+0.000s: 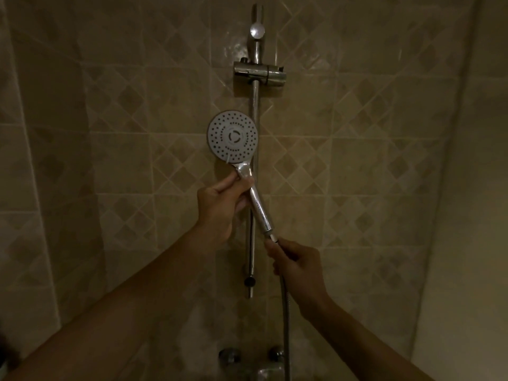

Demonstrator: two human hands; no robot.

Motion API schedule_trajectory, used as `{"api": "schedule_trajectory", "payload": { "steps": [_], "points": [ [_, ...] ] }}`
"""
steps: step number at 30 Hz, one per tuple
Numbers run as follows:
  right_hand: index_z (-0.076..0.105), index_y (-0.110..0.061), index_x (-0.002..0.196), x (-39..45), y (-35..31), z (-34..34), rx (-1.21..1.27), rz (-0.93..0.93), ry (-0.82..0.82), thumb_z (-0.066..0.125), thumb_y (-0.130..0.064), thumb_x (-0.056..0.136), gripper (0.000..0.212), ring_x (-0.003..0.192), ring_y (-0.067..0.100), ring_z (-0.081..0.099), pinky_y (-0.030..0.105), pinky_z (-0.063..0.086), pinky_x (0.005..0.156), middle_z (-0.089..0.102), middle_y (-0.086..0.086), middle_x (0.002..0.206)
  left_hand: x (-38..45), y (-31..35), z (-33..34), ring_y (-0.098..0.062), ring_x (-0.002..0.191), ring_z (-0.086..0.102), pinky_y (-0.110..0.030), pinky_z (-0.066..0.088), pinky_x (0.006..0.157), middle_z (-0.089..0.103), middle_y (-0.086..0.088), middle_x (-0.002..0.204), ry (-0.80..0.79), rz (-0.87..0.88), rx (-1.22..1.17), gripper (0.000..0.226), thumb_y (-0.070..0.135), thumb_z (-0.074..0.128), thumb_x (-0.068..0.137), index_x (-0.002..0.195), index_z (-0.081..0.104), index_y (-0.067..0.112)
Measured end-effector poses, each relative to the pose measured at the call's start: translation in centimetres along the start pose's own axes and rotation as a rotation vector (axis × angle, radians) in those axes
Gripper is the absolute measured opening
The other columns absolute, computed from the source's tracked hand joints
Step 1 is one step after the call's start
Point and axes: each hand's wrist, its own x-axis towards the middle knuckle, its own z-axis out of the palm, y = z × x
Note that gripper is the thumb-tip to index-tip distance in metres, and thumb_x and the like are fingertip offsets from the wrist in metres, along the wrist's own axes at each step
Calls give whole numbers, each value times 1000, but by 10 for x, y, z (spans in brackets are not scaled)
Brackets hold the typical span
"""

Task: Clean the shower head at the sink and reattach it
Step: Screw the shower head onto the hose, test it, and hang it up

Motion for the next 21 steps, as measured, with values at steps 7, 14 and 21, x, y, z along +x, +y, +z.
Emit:
{"api": "schedule_trajectory", "payload": {
  "steps": [7, 14, 21],
  "points": [
    [71, 10, 105, -2, 6, -4, 255, 294, -157, 57, -36, 100, 48, 78, 27, 52, 45, 41, 80, 60, 13, 82, -6, -8, -5, -22, 97, 76, -29, 61, 79, 80, -9, 102, -54, 4, 41, 27, 1, 73, 87, 112, 76, 11],
    [70, -8, 111, -5, 9, -6, 311, 227, -99, 81, -36, 74, 47, 72, 12, 71, 19, 56, 65, 74, -1, 79, -4, -8, 2, -18, 95, 76, -32, 62, 82, 80, -6, 99, -37, -21, 87, 34, 2, 74, 86, 120, 71, 2],
    [80, -19, 95, -4, 7, -8, 235, 254, -109, 60, -38, 97, 27, 83, 13, 70, 21, 56, 71, 77, 7, 95, -5, -7, 7, -21, 103, 74, -37, 61, 89, 77, -11, 114, -57, -26, 86, 41, 1, 73, 87, 127, 68, 3]
  ]
}}
